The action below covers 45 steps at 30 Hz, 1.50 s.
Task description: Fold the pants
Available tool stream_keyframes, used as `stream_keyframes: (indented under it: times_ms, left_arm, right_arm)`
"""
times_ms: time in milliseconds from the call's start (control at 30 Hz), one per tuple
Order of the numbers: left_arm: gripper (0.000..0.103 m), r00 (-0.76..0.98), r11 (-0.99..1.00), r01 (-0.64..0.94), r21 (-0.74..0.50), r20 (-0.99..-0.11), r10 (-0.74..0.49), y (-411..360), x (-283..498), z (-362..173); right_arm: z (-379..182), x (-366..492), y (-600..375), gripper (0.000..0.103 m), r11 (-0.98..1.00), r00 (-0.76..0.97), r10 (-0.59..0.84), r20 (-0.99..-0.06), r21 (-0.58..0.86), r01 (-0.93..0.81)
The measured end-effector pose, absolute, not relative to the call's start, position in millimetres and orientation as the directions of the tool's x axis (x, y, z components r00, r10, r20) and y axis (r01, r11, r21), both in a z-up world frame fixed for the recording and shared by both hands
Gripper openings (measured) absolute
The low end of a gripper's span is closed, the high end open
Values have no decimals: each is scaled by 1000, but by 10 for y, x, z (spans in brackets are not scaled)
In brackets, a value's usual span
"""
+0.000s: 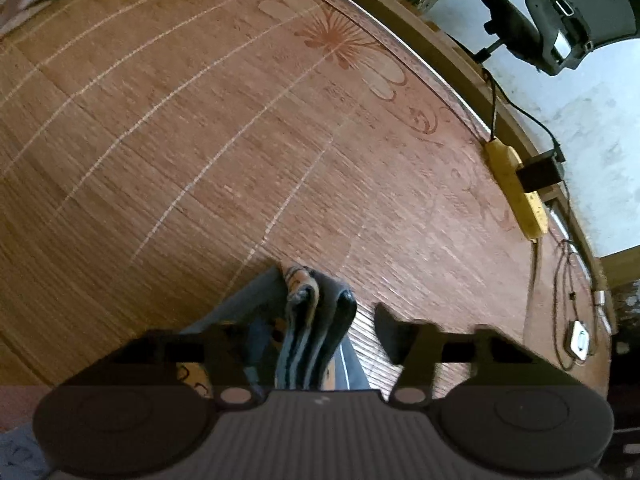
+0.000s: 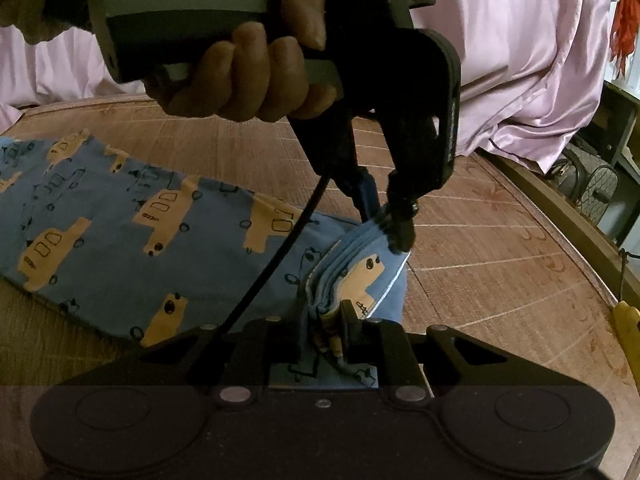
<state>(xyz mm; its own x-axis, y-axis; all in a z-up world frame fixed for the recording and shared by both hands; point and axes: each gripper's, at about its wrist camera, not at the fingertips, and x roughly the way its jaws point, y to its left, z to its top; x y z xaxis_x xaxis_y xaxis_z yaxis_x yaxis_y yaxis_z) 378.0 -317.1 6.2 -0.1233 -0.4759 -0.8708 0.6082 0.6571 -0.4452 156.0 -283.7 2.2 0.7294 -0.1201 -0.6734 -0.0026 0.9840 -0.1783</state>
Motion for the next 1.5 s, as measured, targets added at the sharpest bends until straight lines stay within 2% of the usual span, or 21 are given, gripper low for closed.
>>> stream_keyframes:
  times_ms: [33,167,467,833,1200,1500]
  left_arm:
    - [22,-116,661,618,-426,-881,-458,-3202,3764,62]
    - [11,-81,695,594,-405,-890,-449,-3202,3728,84]
    - [10,-83,732,494,-469,-863,-497,-2979,3771,303]
    - [10,-23,729,497,-470,-847,-531,-2392,3665,523]
    - [10,15,747,424,-511,-821,-570,-1548,3611,473]
    - [10,42,736,394,-551,-789,-613,-1055,3581,93]
  right_arm:
    - [27,1554,-2841,17,984,731,-120,-672,-178,-2]
    - [88,1498,-2888,16,987,750,-118,-650,-163,14]
    - [378,1270,-3031,15,992,825,-99,-557,-122,37]
    - [460,1181,-2755,15,991,845,99,-525,-22,-129]
    - [406,1242,-2340,15,964,797,220,-562,-2,-268]
    - [169,1381,-2139,15,951,727,248,-641,18,-309]
